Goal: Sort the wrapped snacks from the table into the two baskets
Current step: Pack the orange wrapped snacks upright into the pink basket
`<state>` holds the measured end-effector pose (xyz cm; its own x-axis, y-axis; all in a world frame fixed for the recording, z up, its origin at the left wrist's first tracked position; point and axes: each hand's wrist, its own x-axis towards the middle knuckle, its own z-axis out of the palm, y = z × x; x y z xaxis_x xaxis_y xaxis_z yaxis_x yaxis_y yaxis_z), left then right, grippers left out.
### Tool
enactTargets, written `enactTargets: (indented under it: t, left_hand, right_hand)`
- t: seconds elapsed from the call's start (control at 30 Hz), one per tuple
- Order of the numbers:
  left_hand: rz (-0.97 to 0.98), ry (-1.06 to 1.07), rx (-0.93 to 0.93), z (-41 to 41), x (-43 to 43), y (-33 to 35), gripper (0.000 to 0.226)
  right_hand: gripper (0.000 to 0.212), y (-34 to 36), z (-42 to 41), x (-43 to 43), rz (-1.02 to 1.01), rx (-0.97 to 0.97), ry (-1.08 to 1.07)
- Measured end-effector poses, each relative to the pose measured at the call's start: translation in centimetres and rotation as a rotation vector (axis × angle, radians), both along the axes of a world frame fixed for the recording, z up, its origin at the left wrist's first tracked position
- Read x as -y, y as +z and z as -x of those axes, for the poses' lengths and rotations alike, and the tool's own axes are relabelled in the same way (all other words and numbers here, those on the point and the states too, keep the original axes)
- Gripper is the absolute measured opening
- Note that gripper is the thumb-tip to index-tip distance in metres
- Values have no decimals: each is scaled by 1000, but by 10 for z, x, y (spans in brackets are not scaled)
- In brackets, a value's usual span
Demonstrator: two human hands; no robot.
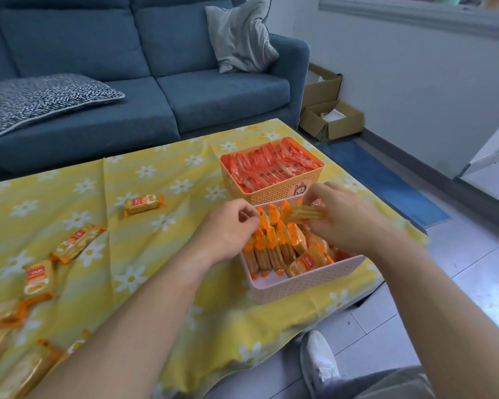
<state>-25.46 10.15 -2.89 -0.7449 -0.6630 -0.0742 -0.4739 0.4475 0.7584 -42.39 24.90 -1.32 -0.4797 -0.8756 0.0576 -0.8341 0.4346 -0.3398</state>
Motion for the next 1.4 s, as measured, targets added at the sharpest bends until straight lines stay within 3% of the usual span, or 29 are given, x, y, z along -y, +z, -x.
enactTargets:
  t: [0.07, 0.13, 0.23, 0.33, 0.47, 0.6, 0.8, 1.0, 1.07, 1.17, 1.33, 1.4]
  left_hand:
    - [-329, 23, -36, 3, -7, 7, 24]
    - [-537, 0, -25, 3, -12, 11, 29]
    - [-641, 21, -98, 2, -9, 9, 17]
    - [-735, 70, -187, -2, 0, 8, 13]
    - [-800, 14, -191, -6, -1, 6, 15]
    - [-496, 102, -83, -6, 2, 9, 9]
    - [-416, 134, -82, -6, 4, 8, 9]
    - [-202, -68, 66, 0, -1, -8, 10]
    - [-109, -101, 145, 0, -2, -13, 13]
    - [56, -142, 310, 0, -7, -15, 15]
    - [208, -142, 395, 1, -9, -15, 18]
    - [213, -146, 395, 2, -9, -16, 19]
  right_hand:
    - [25, 2, -18, 4, 94, 123, 111]
    - [27, -1, -30, 7, 124, 165, 176]
    - [31, -4, -32, 9, 209, 250, 139]
    - [38, 0, -30, 6, 267, 561, -12]
    - [20, 2, -31, 3, 278, 870, -217]
    - [26, 1, -27, 2, 254, 686, -253]
    - [28, -20, -55, 14, 86, 361, -186]
    - [8, -29, -67, 28, -62, 467, -38]
    - [11, -24, -52, 22, -28, 435, -94]
    - [14, -24, -27, 6, -30, 219, -203]
    - [37, -33, -24, -3, -350, -20, -244]
    - [36, -30, -29, -1, -387, -113, -258]
